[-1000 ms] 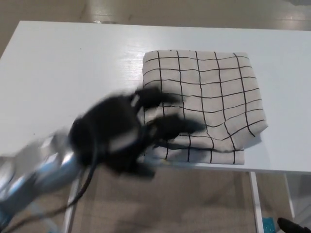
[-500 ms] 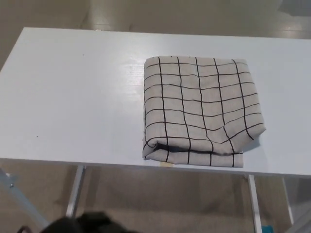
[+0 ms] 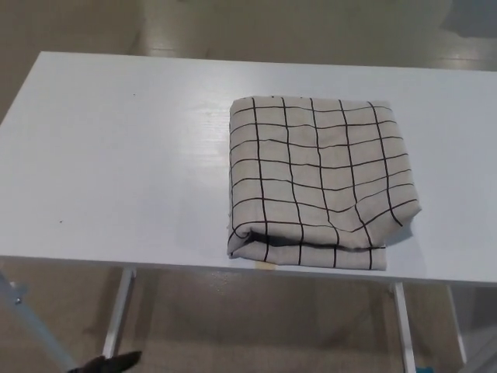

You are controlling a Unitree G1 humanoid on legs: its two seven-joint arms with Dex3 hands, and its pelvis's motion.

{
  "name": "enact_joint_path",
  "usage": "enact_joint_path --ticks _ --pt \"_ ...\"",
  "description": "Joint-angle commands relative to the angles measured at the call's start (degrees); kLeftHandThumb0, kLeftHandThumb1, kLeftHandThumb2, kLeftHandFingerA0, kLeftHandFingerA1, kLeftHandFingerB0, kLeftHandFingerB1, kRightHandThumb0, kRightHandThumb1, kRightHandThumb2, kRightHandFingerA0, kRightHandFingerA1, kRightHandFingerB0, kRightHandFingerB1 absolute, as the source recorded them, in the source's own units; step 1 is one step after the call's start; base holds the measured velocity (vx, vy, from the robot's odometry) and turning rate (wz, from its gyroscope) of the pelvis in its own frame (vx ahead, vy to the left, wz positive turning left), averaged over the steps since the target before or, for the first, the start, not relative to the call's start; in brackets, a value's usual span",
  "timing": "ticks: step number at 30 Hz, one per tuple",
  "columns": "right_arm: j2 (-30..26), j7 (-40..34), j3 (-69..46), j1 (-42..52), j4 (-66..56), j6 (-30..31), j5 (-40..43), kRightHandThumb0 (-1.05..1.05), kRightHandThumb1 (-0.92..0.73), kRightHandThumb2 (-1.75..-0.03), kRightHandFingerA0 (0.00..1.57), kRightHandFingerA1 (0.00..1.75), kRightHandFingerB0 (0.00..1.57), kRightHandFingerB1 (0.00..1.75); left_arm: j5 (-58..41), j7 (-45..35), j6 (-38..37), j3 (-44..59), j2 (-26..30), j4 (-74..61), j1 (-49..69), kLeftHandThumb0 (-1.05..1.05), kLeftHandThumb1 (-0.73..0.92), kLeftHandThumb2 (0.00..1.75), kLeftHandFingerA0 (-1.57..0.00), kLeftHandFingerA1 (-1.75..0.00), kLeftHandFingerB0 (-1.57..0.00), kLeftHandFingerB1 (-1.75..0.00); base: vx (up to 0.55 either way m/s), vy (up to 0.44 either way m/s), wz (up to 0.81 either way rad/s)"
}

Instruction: Use the left hand to fold a white towel with checkered patterns in half.

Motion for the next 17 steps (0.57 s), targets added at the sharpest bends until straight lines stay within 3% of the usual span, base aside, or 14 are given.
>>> enact_joint_path --ticks 1,4,5,8,17 --pt "-1.44 -0.18 1.00 0.95 2.49 -0.88 -1.73 -0.41 -0.65 -0.60 0.44 0.37 0.44 0.36 -20.00 -11.82 9.53 8.78 -8.36 12.93 -0.55 -0.37 0.25 0.88 -0.01 -0.49 0.00 -0.47 0.00 0.000 0.00" --pt "-1.35 -0.19 1.02 1.16 2.44 -1.17 -1.61 -0.41 -0.66 -0.61 0.43 0.38 0.42 0.35 -18.72 -12.44 11.25 10.11 -9.06 15.40 -2.25 -0.37 0.24 0.87 -0.01 -0.49 0.00 -0.47 0.00 0.000 0.00" --pt "-1.38 0.09 0.92 0.07 2.33 -1.42 -1.24 -0.43 -0.68 -0.61 0.35 0.35 0.33 0.35 -23.32 -13.78 18.58 14.08 -10.62 17.18 -5.21 -0.24 0.25 0.84 -0.12 -0.52 -0.10 -0.51 0.00 0.000 0.00" --pt "-1.19 1.03 0.50 -1.71 2.32 -1.68 0.08 -0.43 -0.68 -0.61 0.35 0.35 0.33 0.35 -30.94 -17.04 28.80 20.12 -12.92 19.18 -9.09 -0.25 0.26 0.84 -0.09 -0.52 -0.08 -0.50 0.00 0.000 0.00" --pt "-1.08 1.11 0.47 -1.49 2.49 -2.00 0.23 -0.42 -0.68 -0.61 0.35 0.35 0.34 0.35 -30.94 -18.65 33.53 24.28 -14.32 21.17 -11.07 -0.22 0.29 0.85 -0.09 -0.52 -0.08 -0.50 0.00 0.000 0.00"
